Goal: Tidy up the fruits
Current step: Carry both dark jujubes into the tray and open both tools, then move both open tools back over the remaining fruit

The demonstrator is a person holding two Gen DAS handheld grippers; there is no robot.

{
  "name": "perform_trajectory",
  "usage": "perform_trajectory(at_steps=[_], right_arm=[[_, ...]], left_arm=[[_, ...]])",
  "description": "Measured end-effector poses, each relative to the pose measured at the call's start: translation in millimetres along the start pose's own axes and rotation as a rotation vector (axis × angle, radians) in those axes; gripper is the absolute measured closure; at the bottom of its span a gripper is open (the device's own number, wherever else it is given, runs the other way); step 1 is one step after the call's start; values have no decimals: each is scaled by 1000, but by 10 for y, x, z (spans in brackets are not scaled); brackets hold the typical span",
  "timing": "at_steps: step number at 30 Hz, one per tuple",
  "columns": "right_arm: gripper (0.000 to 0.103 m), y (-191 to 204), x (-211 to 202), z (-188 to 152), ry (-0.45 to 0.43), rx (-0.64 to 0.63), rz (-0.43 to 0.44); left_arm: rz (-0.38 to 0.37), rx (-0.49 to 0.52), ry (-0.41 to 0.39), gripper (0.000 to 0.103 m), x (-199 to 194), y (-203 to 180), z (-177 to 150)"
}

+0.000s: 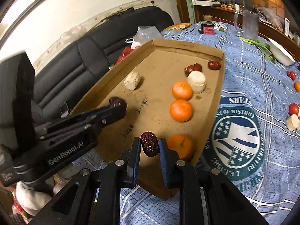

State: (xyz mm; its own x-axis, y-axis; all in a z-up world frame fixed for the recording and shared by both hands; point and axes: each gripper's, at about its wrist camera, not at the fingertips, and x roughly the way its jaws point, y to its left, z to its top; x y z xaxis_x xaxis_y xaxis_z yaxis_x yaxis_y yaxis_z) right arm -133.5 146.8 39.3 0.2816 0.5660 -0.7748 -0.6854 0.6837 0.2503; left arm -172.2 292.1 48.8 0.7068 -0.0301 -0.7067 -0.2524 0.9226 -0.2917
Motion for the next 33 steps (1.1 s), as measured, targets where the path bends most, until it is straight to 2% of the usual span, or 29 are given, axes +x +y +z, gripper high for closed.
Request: perform_trajectory(at_steps=[4, 6, 8, 13, 16, 19, 21, 23, 25, 29, 33], right_arm=[[80, 18, 68, -49, -4, -20, -23], [80, 15, 79, -61, -10, -23, -30], [80, -4, 59, -79, -13, -15, -26], [80, -31, -4, -91, -21, 5, -15], [79, -30, -102, -117, -46, 15, -22], [60, -65, -206, -127, -77, 28, -29], [58, -108, -297, -131, -100, 44, -29], [58, -160, -410, -146, -124, 61, -23], [58, -244, -561, -174, -156, 79, -27], [59, -485, -943, -175, -220, 130, -67], [59, -729, -1645, -109, -323, 150, -161]], left_arm=[[-4, -13, -3, 84, -17, 18, 4], [-7, -24, -9, 80, -38, 35, 10], [-14, -35, -19, 70, -68, 45, 17], [-38, -31, -33, 64, -150, -9, 31], [-59, -34, -46, 51, -224, -41, 48], [-86, -48, -62, 42, -316, -66, 73], [-110, -58, -73, 39, -383, -83, 91], [-111, -55, -81, 25, -453, -139, 113], [-122, -43, -98, 20, -556, -222, 142], [-188, 18, -140, 20, -834, -478, 161], [-208, 104, -230, 20, -1277, -774, 187]])
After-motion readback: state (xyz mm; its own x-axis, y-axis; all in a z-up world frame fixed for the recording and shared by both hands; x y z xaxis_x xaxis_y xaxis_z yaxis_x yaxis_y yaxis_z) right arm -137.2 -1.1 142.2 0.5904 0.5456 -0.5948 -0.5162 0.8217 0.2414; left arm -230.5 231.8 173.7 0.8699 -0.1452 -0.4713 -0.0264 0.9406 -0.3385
